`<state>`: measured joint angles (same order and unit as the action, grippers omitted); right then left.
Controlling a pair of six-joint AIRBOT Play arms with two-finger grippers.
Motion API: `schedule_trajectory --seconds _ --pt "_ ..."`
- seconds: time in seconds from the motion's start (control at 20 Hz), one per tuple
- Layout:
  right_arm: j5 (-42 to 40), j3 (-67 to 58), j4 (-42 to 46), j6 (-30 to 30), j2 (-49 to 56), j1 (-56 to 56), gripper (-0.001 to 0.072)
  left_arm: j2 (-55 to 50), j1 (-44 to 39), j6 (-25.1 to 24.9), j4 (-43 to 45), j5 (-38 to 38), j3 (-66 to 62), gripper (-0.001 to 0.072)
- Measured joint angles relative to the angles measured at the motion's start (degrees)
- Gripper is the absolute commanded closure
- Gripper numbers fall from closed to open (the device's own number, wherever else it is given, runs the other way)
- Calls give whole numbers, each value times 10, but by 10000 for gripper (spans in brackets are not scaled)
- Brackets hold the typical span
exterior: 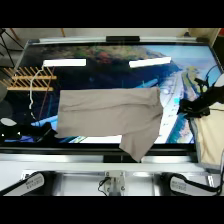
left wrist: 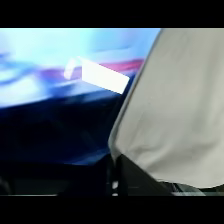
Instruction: Fold the shirts.
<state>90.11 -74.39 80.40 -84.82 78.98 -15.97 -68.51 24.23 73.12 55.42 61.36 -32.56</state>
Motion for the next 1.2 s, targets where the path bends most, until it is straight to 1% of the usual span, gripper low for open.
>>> schedule_trajectory --seconds 0.1,0.25,0.5,0.65,0.8,1.05,1.1,1.15,1.2 --pt "-1 19 -8 7 -6 0 207 1 -5 0 -9 -3 9 674" --pt "-22 103 -26 22 -33 0 207 2 -9 -1 -13 -4 16 675" --pt "-103 276 -99 49 -82 1 207 9 -10 -4 -12 -5 18 675" --pt "-150 353 -142 60 -92 1 207 12 -10 -4 -10 -5 18 675" --pt "-188 399 -176 68 -96 1 208 13 -10 -5 -12 -4 18 675" --pt "-222 426 -226 73 -98 1 227 13 -10 -5 -13 -3 18 675" --pt "-228 427 -230 73 -98 4 314 13 -10 -5 -13 -3 18 675" --pt "-241 429 -230 73 -98 11 428 13 -10 -5 -13 -3 18 675" --pt "-248 429 -226 70 -97 23 521 13 -10 -5 -13 -3 18 675"
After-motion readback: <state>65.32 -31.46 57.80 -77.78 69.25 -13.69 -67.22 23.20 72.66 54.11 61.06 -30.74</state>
